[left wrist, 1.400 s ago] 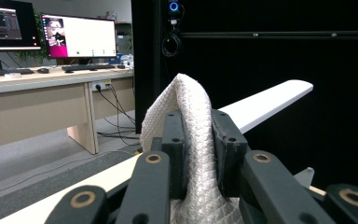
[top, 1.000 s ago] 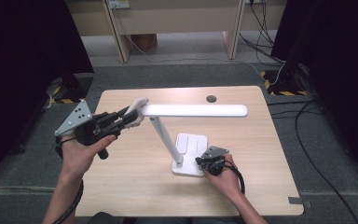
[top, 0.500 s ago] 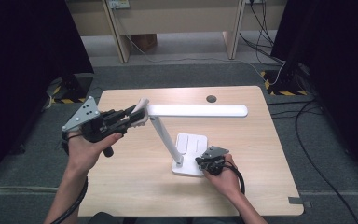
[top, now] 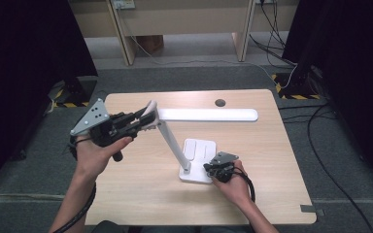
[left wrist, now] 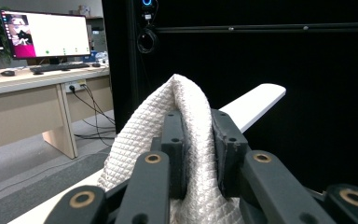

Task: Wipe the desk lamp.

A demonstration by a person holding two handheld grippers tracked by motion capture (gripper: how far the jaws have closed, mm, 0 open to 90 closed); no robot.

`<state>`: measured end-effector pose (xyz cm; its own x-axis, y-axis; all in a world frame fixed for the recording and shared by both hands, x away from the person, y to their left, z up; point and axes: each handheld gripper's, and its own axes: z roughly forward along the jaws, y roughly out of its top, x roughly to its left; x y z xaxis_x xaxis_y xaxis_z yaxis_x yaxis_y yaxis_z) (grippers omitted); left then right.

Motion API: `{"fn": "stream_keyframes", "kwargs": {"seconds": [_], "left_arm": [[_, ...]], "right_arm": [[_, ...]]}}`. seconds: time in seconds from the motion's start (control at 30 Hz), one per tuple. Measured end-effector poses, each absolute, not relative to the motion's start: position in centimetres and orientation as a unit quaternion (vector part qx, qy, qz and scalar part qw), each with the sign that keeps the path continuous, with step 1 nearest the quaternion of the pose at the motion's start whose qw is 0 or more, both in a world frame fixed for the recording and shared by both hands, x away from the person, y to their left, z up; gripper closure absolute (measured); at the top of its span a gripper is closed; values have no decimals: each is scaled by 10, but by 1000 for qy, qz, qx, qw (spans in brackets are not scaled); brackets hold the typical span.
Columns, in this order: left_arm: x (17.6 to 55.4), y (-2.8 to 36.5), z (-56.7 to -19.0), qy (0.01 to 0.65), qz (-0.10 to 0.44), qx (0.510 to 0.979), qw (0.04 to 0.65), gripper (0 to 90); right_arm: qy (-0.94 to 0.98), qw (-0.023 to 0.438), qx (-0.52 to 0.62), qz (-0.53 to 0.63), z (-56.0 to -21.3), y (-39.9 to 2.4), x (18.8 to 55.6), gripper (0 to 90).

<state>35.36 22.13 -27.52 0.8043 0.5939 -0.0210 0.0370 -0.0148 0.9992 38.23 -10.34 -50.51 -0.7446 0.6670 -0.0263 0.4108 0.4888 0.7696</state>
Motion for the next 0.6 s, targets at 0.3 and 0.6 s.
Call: {"fn": "stream_keyframes", "kwargs": {"seconds": [0.3,0.6], "left_arm": [[357,213,-275,229,202,679,668,768],[358,209,-276,230,200,677,670,768]], "right_arm": [[847,164,318,393,-505,-103,382,900],[846,164,320,393,-505,-103,382,900]]}}
